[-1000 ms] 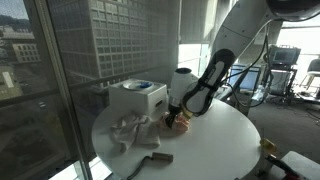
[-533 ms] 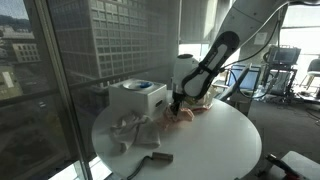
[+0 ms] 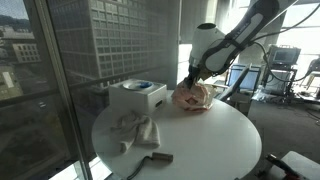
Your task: Pick up all the items on the table and put them into the plastic
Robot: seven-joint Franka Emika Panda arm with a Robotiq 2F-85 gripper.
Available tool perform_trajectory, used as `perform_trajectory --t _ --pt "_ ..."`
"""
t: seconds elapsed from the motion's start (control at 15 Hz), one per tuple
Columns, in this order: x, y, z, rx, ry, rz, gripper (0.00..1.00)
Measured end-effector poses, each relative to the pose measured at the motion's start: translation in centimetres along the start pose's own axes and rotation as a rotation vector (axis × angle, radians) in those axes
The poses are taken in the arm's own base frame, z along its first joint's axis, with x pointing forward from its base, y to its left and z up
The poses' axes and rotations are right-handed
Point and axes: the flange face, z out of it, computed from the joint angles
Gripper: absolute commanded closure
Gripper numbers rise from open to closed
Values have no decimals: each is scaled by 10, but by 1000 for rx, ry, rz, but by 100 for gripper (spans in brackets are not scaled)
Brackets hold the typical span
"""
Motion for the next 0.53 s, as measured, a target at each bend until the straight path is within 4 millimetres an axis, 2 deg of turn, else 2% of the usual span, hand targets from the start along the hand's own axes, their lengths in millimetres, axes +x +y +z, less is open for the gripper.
perform_trajectory --t 0.13,0.27,0.4,0.53 --pt "-4 25 -19 -36 28 81 85" --pt "-7 43 -30 -63 28 140 85" --pt "-10 53 -30 -84 2 174 85" --pt "-13 60 -23 -105 -43 192 85"
